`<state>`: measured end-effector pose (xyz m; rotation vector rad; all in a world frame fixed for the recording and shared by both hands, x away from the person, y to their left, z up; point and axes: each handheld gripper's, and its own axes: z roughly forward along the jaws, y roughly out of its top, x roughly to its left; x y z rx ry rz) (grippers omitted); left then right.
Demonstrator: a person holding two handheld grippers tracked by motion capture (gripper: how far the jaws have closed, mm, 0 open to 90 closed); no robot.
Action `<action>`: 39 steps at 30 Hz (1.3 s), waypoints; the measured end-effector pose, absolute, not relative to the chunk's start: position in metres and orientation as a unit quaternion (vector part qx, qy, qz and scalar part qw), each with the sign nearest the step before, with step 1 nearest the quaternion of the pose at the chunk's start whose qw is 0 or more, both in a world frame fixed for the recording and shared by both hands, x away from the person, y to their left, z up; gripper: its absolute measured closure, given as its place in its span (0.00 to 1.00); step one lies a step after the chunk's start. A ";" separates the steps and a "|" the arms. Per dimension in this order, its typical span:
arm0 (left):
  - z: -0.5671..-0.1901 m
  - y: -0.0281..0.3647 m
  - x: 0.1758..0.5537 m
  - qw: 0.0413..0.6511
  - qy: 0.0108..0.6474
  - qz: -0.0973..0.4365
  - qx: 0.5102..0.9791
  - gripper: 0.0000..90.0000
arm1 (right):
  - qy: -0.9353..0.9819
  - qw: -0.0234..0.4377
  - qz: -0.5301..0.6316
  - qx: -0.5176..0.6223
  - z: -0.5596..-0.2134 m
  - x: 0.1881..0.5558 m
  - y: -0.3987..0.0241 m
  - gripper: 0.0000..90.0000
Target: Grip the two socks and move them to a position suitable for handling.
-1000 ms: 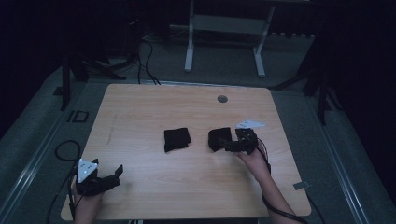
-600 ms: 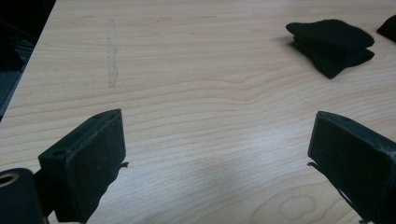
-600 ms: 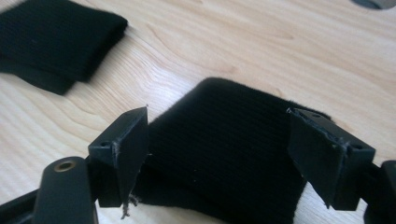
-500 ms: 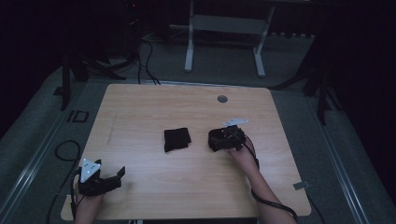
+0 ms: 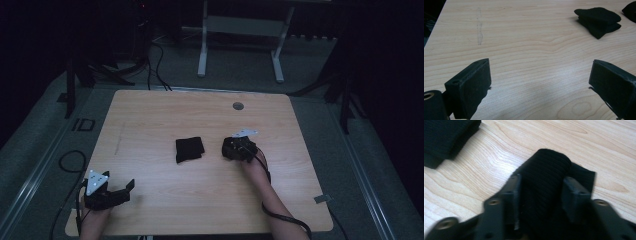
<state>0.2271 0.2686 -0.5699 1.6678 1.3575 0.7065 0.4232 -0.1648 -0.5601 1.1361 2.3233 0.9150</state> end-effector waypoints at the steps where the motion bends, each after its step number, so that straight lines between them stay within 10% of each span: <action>1: -0.570 0.269 0.227 0.424 0.544 0.282 0.667 0.05 | 0.830 0.199 0.328 0.406 -0.560 0.422 -0.164 0.68; 10: -0.570 0.270 0.227 0.428 0.547 0.278 0.664 0.05 | 0.831 0.214 0.315 0.407 -0.557 0.420 -0.156 0.83; 39: -0.570 0.270 0.227 0.431 0.549 0.273 0.662 0.05 | 0.834 0.220 0.380 0.336 -0.500 0.297 -0.172 0.84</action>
